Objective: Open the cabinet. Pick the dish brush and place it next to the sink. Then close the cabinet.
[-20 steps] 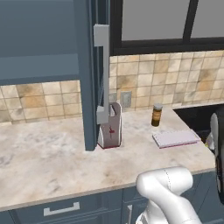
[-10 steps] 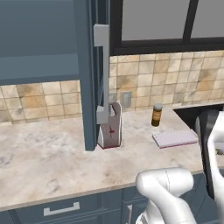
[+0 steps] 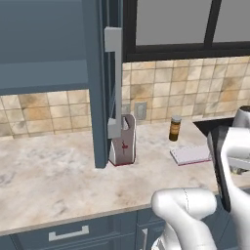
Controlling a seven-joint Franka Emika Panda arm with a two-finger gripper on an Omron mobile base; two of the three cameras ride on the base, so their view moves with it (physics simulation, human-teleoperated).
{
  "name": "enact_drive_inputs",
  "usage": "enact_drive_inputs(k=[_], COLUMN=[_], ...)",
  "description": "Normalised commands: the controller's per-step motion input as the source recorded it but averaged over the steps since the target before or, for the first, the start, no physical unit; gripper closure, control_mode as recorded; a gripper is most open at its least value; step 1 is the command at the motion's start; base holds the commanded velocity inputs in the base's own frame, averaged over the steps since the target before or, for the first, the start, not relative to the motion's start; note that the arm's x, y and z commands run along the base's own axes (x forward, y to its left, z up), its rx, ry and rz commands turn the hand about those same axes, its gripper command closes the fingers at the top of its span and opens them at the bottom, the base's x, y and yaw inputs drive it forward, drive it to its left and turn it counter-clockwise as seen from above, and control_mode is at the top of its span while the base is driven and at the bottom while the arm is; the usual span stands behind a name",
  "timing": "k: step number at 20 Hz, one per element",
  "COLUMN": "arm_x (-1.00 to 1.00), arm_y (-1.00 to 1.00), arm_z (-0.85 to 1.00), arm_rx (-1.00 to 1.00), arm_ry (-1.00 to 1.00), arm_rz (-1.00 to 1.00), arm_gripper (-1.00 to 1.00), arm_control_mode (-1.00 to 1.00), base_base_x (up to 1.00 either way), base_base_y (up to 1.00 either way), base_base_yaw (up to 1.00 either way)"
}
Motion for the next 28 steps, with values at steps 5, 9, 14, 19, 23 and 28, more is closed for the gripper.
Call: enact_drive_inputs(k=[5,9,14,19,23,28], arm_x=[0.41,0.33,0.56,0.38,0.11,0.13], arm_y=[-0.09,-0.15,-0.22,-0.13,-0.15,-0.16], arm_z=[-0.42,-0.48,-0.27,-0.17,-0.45,-0.33], arm_rx=[0.0,0.0,0.0,0.0,0.0,0.0], arm_ry=[0.0,0.0,-0.04,-0.04,0.0,-0.01], arm_rz=[-0.11,-0.12,-0.13,-0.1,-0.05,-0.03], arm_gripper=[1.0,1.0,1.0,1.0,1.0,-1.0], arm_control_mode=[-1.0,-1.0,-1.0,-1.0,-1.0,-1.0], base_base_x=[0.0,0.0,0.0,0.0,0.0,0.0], base_base_y=[0.0,0.0,0.0,0.0,0.0,0.0], base_base_yaw=[0.0,0.0,0.0,0.0,0.0,0.0])
